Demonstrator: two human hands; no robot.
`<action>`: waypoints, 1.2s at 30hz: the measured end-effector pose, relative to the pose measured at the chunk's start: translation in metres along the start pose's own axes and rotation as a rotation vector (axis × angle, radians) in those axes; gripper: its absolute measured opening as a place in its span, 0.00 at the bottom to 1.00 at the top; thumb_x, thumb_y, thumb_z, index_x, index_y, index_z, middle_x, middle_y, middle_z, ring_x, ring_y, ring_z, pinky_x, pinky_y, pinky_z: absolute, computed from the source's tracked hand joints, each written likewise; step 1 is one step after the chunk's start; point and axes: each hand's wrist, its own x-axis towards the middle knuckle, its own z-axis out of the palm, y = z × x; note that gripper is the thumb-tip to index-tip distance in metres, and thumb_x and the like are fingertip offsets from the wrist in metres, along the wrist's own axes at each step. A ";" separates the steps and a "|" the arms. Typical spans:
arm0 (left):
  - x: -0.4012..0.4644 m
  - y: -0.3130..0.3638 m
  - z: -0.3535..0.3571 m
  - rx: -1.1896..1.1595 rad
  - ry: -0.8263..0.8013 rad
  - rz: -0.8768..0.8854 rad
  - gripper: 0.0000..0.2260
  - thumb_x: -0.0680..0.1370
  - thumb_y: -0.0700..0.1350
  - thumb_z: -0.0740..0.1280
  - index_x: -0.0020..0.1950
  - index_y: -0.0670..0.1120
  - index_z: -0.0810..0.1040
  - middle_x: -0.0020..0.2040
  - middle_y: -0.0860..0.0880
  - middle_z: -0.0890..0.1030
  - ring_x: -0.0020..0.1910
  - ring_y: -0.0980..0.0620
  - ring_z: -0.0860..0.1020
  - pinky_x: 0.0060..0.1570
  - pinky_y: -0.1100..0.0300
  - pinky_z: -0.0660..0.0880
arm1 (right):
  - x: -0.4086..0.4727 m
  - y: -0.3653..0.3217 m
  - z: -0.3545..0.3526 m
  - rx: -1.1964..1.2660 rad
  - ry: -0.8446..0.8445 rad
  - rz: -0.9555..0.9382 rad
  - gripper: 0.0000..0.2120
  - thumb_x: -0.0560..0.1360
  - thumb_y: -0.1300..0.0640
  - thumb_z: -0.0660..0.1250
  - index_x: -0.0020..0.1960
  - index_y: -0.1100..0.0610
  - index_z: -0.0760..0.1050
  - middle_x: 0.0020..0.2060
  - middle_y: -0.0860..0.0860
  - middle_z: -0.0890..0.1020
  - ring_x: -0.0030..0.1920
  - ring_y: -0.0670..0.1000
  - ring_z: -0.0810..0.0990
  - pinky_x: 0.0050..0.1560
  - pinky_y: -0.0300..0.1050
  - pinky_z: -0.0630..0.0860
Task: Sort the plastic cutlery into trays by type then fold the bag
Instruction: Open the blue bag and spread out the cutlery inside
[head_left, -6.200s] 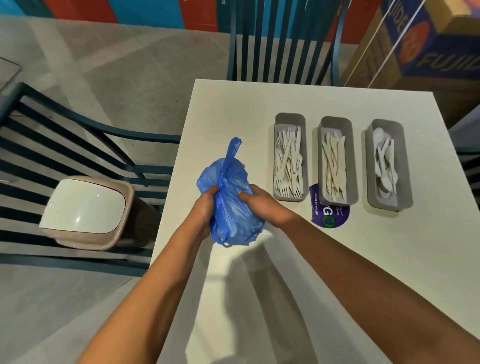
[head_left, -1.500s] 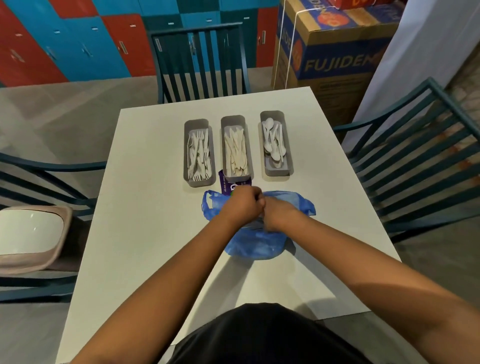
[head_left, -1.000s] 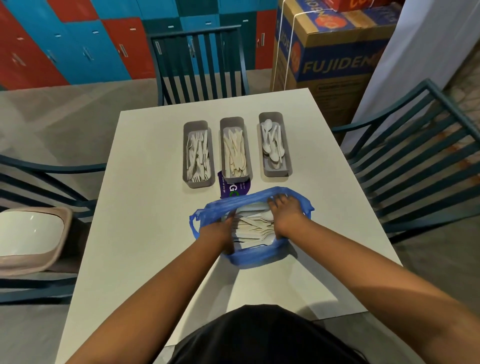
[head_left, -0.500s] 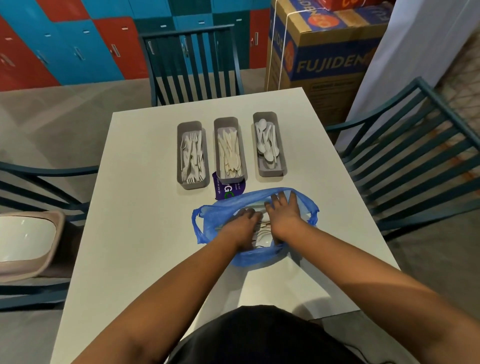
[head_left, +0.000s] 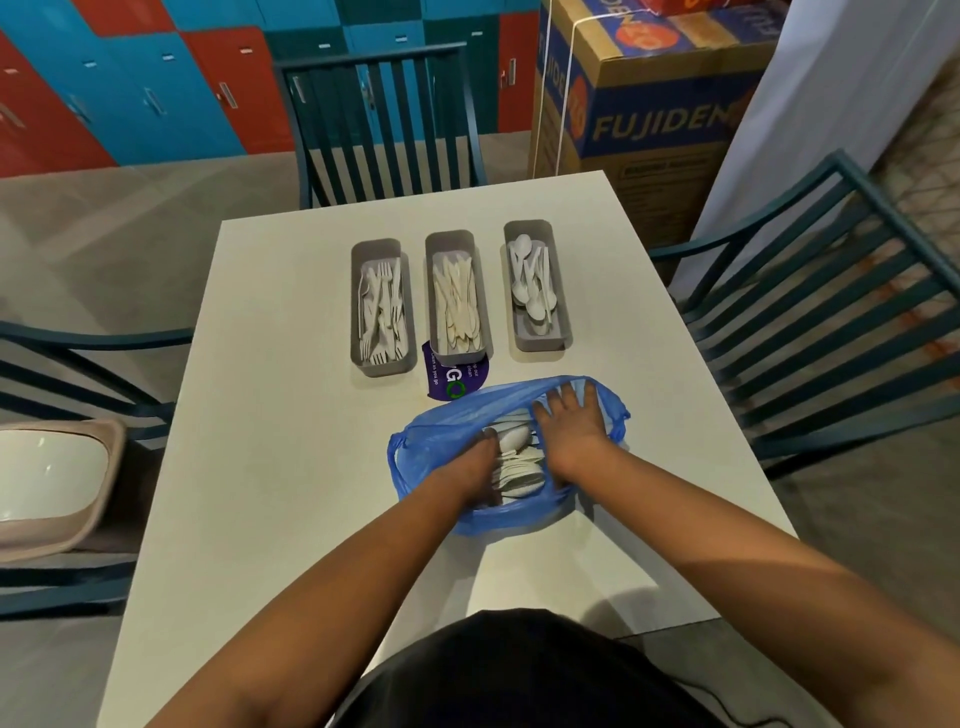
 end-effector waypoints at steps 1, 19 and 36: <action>-0.001 -0.001 -0.002 -0.016 -0.022 -0.019 0.31 0.72 0.44 0.72 0.69 0.42 0.59 0.69 0.42 0.66 0.67 0.44 0.67 0.66 0.56 0.64 | 0.001 0.000 0.000 0.001 0.002 0.000 0.50 0.72 0.41 0.67 0.77 0.57 0.36 0.77 0.58 0.42 0.76 0.60 0.39 0.72 0.62 0.37; 0.010 -0.010 -0.007 0.084 -0.020 0.091 0.23 0.72 0.42 0.72 0.65 0.43 0.71 0.63 0.42 0.76 0.61 0.44 0.73 0.61 0.56 0.69 | 0.006 0.001 0.002 0.029 0.050 -0.012 0.50 0.71 0.40 0.68 0.77 0.56 0.38 0.77 0.57 0.43 0.77 0.60 0.40 0.73 0.62 0.40; 0.006 -0.018 -0.012 -0.051 -0.073 0.091 0.22 0.76 0.44 0.68 0.68 0.46 0.68 0.64 0.44 0.74 0.63 0.45 0.72 0.67 0.51 0.68 | 0.001 0.007 -0.007 0.033 0.064 -0.026 0.49 0.71 0.40 0.68 0.77 0.57 0.41 0.77 0.57 0.48 0.77 0.59 0.45 0.73 0.61 0.41</action>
